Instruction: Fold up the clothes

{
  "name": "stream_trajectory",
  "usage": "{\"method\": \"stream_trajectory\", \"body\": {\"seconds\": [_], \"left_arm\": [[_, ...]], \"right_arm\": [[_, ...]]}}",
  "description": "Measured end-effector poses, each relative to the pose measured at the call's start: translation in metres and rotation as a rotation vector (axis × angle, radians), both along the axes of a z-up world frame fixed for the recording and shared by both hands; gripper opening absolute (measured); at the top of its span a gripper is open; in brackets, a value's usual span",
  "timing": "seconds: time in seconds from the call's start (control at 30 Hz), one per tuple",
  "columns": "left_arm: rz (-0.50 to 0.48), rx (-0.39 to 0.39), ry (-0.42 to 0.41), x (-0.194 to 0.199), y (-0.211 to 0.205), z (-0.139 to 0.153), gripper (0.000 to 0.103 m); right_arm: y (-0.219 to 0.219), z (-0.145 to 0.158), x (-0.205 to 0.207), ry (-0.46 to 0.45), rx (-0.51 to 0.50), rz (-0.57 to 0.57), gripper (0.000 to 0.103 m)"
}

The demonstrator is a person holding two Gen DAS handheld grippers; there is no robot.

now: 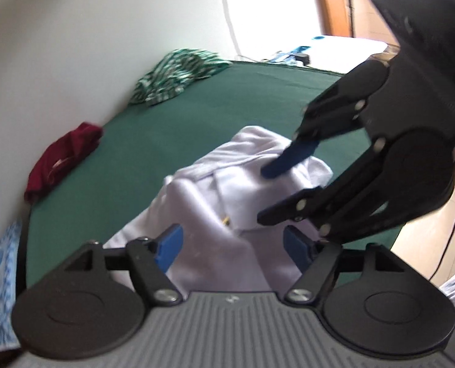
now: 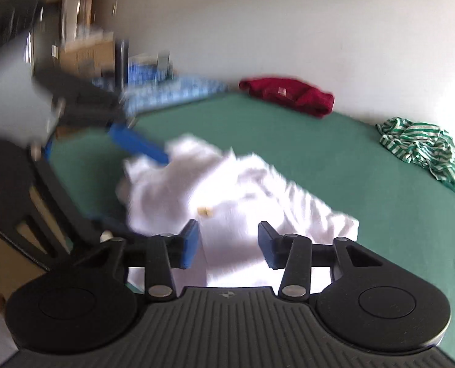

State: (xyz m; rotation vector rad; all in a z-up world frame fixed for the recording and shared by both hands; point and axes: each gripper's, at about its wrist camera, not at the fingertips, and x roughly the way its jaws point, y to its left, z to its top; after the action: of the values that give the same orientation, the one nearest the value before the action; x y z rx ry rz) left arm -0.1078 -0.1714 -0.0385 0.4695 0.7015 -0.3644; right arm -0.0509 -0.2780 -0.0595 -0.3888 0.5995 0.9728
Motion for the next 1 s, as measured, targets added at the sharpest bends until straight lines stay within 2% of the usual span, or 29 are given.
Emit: {"method": "stream_trajectory", "body": {"seconds": [0.03,0.07,0.1,0.13,0.2,0.27,0.37,0.4,0.47,0.5,0.57,0.67,0.7,0.73,0.77,0.8,0.87,0.93,1.0], "left_arm": [[-0.033,-0.003,0.017,0.005,-0.003,-0.004,0.072],[-0.061,0.016,0.050,0.010,-0.005,-0.012,0.067],[-0.079,0.050,0.083,0.014,-0.007,-0.022,0.060],[-0.091,0.067,0.089,0.015,-0.007,-0.028,0.058],[-0.116,0.074,0.096,0.011,-0.005,-0.032,0.057],[-0.154,0.038,0.128,0.004,-0.001,-0.024,0.057],[-0.214,0.003,0.145,-0.013,0.003,-0.012,0.063],[-0.223,0.004,0.129,-0.017,0.004,-0.009,0.066],[-0.228,-0.004,0.094,-0.021,0.007,-0.001,0.069],[-0.221,-0.015,0.081,-0.015,0.009,0.003,0.072],[-0.214,-0.021,0.077,0.005,0.011,0.003,0.072],[-0.265,0.024,0.103,0.023,0.006,-0.010,0.074],[-0.288,0.057,0.106,0.025,0.003,-0.016,0.075],[-0.304,0.085,0.117,0.027,0.002,-0.022,0.074],[-0.314,0.098,0.136,0.027,0.003,-0.026,0.072],[-0.322,0.089,0.146,0.025,0.005,-0.027,0.073],[-0.346,0.054,0.171,0.016,0.010,-0.024,0.078],[-0.372,0.027,0.198,0.005,0.012,-0.022,0.079],[-0.379,0.016,0.216,-0.006,0.014,-0.021,0.075]], "right_arm": [[-0.001,0.000,0.001,-0.027,-0.005,-0.021,0.019],[-0.001,-0.001,0.003,-0.054,-0.010,-0.043,0.013],[-0.003,0.000,0.004,-0.067,-0.012,-0.060,0.011],[-0.009,0.003,0.004,-0.051,-0.004,-0.073,0.007],[-0.026,0.010,0.003,-0.017,0.023,-0.103,0.006],[-0.037,0.016,0.002,0.006,0.032,-0.127,0.006],[-0.037,0.017,0.006,0.039,0.014,-0.129,0.015],[-0.037,0.018,0.009,0.057,0.033,-0.131,0.017],[-0.041,0.023,0.012,0.079,0.118,-0.158,0.029],[-0.036,0.024,0.011,0.079,0.129,-0.147,0.032],[-0.020,0.022,0.011,0.031,0.087,-0.102,0.044],[0.001,0.010,0.004,-0.064,-0.039,0.004,0.049],[0.006,0.005,0.002,-0.096,-0.085,0.031,0.048],[0.008,0.000,0.002,-0.124,-0.129,0.035,0.041],[0.008,-0.004,0.004,-0.139,-0.160,0.031,0.024],[0.004,-0.003,0.008,-0.116,-0.152,0.006,0.020],[-0.010,0.007,0.020,-0.021,-0.074,-0.069,0.009],[-0.025,0.011,0.028,0.026,-0.034,-0.167,0.006],[-0.036,0.010,0.036,0.117,-0.013,-0.232,0.015]]}}
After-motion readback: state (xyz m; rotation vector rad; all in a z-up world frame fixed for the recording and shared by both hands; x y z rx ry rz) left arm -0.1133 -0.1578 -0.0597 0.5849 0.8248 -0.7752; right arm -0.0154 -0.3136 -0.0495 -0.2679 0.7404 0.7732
